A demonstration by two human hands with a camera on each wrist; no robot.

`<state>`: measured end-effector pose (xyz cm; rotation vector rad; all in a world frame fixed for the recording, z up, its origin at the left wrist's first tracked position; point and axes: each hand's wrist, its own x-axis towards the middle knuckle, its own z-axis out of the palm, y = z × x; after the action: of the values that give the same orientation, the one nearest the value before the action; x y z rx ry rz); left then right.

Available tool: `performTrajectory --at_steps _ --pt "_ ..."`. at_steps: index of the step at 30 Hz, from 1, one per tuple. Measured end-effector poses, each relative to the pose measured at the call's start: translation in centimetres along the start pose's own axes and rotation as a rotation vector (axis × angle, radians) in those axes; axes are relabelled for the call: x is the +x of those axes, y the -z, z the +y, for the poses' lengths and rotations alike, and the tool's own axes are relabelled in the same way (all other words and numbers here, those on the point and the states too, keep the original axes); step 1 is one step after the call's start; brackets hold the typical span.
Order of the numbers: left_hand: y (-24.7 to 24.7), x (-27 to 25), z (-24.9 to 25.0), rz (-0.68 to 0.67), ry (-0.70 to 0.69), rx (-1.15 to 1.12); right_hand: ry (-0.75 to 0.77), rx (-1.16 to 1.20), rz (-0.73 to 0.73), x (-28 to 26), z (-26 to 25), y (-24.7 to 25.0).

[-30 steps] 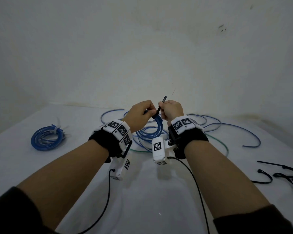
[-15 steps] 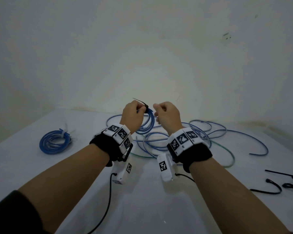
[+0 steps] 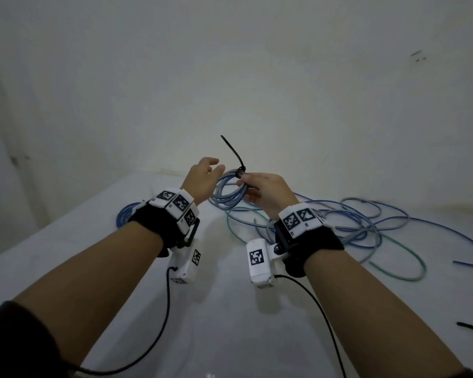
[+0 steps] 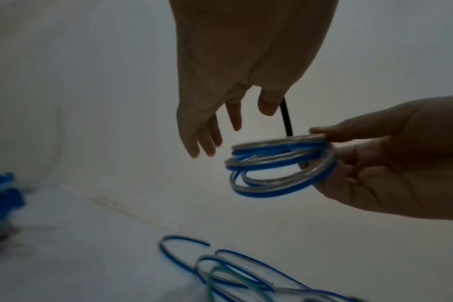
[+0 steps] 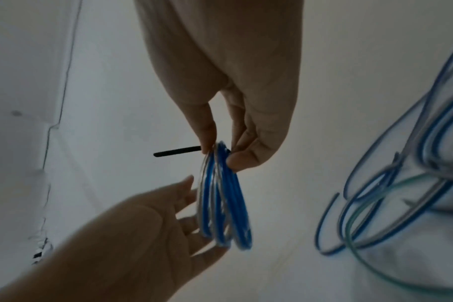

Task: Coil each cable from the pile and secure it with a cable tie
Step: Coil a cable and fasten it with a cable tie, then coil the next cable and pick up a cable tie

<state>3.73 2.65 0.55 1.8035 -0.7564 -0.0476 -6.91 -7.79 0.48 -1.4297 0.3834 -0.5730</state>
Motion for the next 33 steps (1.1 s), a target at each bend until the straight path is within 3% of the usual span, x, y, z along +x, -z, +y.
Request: performTrajectory --at_steps 4,10,17,24,26,30,33 --pt "3.8 -0.1 -1.7 -0.044 0.103 -0.047 -0.050 0.121 -0.033 0.3 0.6 -3.7" --pt "9.9 -0.1 -5.4 0.139 0.155 0.129 -0.200 -0.213 -0.183 -0.3 2.3 -10.8" --pt "15.8 -0.6 -9.6 0.052 0.370 0.322 -0.261 -0.344 -0.243 1.3 6.2 -17.9" --pt "16.5 -0.2 -12.4 0.026 0.510 0.173 -0.305 -0.530 -0.233 3.3 10.4 -19.5" --pt "16.3 0.5 -12.1 0.101 0.472 0.147 -0.299 -0.564 -0.243 3.7 10.7 -19.0" --pt "15.5 2.0 -9.4 0.367 0.247 0.135 -0.321 -0.560 -0.273 3.2 9.3 -17.1" --pt "14.0 3.2 -5.9 0.388 0.107 0.108 -0.323 -0.554 -0.241 3.5 7.6 -14.9"
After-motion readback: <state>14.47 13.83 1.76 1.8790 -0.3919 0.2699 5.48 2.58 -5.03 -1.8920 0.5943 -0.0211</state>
